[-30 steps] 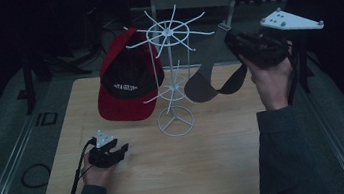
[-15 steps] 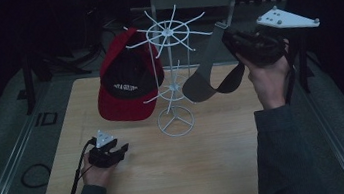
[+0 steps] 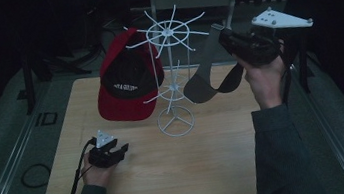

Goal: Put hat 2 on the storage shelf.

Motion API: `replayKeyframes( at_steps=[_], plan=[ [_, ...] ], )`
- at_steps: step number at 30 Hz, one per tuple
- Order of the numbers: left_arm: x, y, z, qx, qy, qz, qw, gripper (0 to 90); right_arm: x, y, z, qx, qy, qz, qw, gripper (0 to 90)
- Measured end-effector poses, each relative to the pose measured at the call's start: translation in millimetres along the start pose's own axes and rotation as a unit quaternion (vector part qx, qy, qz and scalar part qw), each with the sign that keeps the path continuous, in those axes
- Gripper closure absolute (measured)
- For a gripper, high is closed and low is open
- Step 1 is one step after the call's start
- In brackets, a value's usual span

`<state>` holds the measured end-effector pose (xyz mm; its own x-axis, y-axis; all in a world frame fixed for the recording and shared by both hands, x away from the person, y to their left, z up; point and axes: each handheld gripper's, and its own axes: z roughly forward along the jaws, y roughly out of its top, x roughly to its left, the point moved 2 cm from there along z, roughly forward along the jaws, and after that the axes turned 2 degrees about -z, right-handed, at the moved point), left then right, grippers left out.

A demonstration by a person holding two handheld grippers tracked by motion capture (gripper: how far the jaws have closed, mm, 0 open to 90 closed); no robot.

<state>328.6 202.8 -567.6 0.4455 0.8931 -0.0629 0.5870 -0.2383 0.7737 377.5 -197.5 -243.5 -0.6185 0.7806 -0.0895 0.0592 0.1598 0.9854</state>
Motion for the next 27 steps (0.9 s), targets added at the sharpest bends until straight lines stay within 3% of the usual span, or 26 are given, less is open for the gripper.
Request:
replayKeyframes(
  at_steps=[15,27],
  plan=[
    [0.2,0.0,-0.2,0.001,0.0,-0.001,1.0,49.6,1.0,-5.8,10.5,0.01,0.006,0.009,0.9999,87.9],
    [-0.1,-0.1,0.1,0.0,-0.001,-0.001,1.0,49.6,-3.8,-11.9,15.6,0.01,0.016,0.054,0.9983,87.8]
  ],
)
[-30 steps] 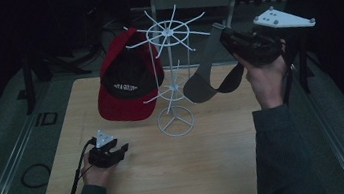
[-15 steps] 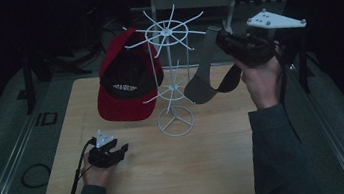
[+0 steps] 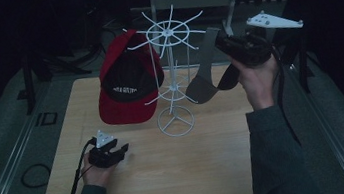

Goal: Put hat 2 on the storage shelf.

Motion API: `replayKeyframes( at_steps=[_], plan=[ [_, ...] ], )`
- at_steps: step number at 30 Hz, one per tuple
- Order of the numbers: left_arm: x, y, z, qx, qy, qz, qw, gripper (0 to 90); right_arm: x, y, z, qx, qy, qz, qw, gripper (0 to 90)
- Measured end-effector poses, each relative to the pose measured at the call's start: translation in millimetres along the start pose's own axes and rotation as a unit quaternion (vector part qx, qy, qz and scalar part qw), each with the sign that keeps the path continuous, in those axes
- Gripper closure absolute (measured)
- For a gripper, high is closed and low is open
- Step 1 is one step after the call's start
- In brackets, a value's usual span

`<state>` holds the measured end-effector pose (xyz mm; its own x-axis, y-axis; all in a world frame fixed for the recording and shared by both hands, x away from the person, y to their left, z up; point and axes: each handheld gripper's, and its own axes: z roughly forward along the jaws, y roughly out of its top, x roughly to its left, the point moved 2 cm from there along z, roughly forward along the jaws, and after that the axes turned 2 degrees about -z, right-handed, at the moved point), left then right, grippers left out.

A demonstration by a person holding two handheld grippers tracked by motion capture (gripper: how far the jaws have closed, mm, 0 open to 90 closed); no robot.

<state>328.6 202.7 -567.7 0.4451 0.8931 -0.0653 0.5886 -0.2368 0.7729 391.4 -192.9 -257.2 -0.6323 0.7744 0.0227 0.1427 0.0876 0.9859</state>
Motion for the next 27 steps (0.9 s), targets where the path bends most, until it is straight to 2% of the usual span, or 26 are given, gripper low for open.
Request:
replayKeyframes(
  at_steps=[7,17,27],
  plan=[
    [0.0,0.1,-0.3,0.0,0.0,-0.001,1.0,49.6,0.9,-0.6,3.2,0.005,0.007,0.012,0.9999,87.6],
    [0.0,0.1,-0.2,0.0,0.0,-0.001,1.0,49.6,2.5,0.4,5.6,0.022,0.009,0.008,0.9997,87.1],
    [0.3,0.1,-0.3,0.001,0.0,0.0,1.0,49.6,6.1,4.4,9.5,0.018,0.007,-0.003,0.9998,85.8]
  ],
)
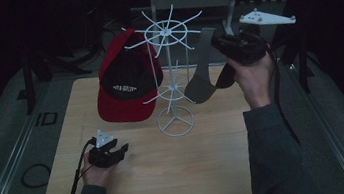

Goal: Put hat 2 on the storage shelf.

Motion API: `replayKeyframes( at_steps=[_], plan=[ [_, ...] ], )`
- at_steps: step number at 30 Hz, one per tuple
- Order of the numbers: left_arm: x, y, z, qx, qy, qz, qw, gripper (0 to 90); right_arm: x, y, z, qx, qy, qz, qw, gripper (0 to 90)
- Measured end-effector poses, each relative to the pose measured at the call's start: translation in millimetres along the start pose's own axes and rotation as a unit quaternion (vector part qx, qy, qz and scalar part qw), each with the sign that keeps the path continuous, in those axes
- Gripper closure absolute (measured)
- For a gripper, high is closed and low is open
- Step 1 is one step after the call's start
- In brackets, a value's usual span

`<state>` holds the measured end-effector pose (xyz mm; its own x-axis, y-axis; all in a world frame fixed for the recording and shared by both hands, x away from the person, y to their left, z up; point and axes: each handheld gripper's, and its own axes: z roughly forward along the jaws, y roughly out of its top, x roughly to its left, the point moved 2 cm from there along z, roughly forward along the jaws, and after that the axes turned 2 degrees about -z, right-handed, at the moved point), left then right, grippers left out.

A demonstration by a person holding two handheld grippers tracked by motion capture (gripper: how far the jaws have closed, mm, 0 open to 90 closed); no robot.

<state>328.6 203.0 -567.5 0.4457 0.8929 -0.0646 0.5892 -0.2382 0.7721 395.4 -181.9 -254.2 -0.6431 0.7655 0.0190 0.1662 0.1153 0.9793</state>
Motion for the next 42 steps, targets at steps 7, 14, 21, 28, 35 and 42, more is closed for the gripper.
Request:
replayKeyframes(
  at_steps=[7,14,21,28,35,42],
  plan=[
    [-0.4,-0.1,-0.1,-0.001,-0.001,-0.001,1.0,49.6,1.2,-2.9,6.0,0.014,-0.003,-0.003,0.9999,84.1],
    [-0.3,-0.1,0.1,-0.001,-0.001,0.0,1.0,49.6,-5.1,-7.6,1.3,0.004,-0.011,0.009,0.9999,74.0],
    [-0.5,-0.1,-0.1,0.0,0.0,0.0,1.0,49.5,-7.9,-10.4,-2.6,0.001,-0.03,0.012,0.9995,64.5],
    [-0.3,0.0,-0.4,-0.001,0.0,0.0,1.0,49.5,-15.3,-16.6,-6.5,0.002,-0.055,0.024,0.9982,61.4],
    [-1.1,0.1,0.4,0.0,0.0,0.0,1.0,49.5,-23.1,-27.4,-9.0,0.004,-0.059,0.036,0.9976,59.7],
    [-0.9,0.2,0.2,-0.001,0.0,0.0,1.0,49.4,-26.2,-37.1,-8.7,0.012,-0.062,0.04,0.9972,58.5]
  ],
)
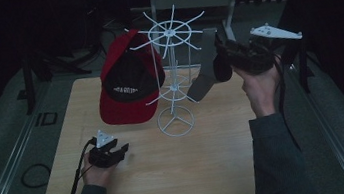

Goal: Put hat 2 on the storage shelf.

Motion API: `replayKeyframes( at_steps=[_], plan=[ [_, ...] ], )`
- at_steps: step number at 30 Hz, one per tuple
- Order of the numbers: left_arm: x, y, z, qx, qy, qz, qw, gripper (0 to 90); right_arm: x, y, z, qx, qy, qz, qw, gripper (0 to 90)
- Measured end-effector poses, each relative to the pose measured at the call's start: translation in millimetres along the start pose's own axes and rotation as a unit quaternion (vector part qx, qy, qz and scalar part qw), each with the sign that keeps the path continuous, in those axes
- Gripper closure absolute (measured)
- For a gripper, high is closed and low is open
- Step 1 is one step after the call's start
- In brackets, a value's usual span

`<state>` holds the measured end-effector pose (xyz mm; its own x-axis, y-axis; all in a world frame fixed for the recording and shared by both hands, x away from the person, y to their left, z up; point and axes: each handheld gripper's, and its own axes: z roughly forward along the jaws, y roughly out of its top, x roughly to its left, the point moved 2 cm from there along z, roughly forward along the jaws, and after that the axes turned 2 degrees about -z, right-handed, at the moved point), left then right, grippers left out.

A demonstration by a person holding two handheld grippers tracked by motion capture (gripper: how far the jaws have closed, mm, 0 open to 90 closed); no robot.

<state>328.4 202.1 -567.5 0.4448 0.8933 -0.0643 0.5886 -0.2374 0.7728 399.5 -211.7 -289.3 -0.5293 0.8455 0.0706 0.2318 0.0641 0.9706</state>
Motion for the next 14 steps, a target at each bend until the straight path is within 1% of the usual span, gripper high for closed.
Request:
replayKeyframes(
  at_steps=[4,8,14],
  plan=[
    [0.2,0.1,-0.1,-0.001,0.0,0.0,1.0,49.3,-5.8,-9.5,0.5,0.006,-0.006,0.009,0.9999,58.6],
    [0.0,0.2,0.1,-0.001,0.0,0.0,1.0,49.3,-9.9,-15.7,-0.3,0.007,-0.008,0.014,0.9998,58.4],
    [-0.2,0.3,0.3,-0.001,0.0,0.001,1.0,49.3,-11.3,-23.1,-3.8,0.007,-0.007,0.015,0.9998,57.6]
  ],
)
